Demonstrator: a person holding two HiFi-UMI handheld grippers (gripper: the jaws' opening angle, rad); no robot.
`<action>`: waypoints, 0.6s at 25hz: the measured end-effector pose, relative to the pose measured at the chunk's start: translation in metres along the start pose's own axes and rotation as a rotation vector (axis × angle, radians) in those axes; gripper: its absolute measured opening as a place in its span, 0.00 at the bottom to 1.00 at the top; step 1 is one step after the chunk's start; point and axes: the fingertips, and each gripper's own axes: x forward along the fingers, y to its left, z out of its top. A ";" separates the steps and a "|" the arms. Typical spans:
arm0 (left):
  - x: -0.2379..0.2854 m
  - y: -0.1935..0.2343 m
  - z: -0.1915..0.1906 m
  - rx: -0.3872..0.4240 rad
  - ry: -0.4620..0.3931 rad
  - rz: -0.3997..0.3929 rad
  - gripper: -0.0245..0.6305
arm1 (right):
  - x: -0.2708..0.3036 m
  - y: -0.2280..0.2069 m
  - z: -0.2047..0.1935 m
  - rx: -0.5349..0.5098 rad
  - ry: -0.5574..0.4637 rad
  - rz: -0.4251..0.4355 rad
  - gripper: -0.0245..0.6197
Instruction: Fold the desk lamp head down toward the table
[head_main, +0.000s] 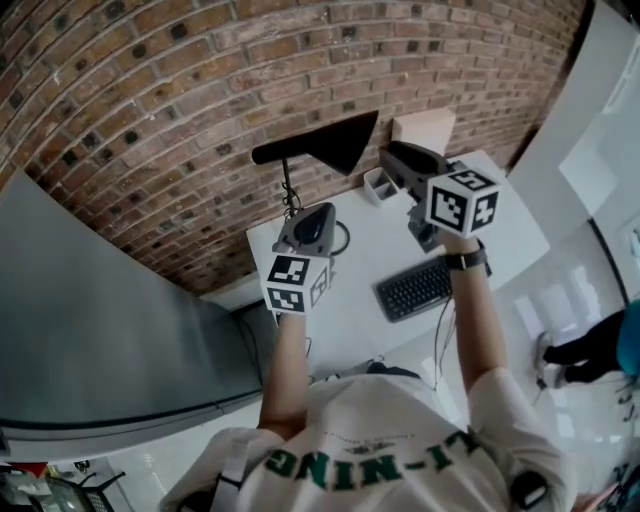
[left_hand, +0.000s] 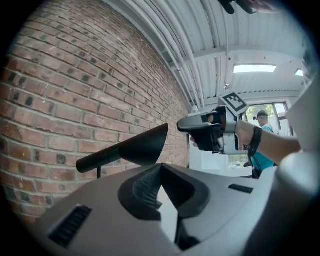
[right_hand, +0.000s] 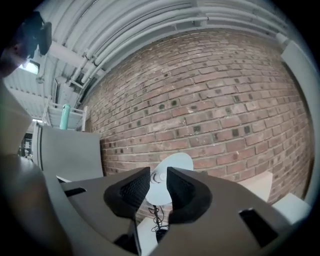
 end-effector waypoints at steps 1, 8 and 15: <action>0.001 0.000 -0.001 -0.003 0.000 0.002 0.03 | 0.002 0.001 0.004 0.016 -0.001 0.030 0.17; 0.007 0.006 -0.005 -0.009 0.016 0.005 0.03 | 0.023 0.012 0.025 0.100 0.090 0.161 0.36; 0.011 0.013 -0.014 -0.013 0.032 -0.006 0.03 | 0.048 0.003 0.019 0.109 0.181 0.111 0.37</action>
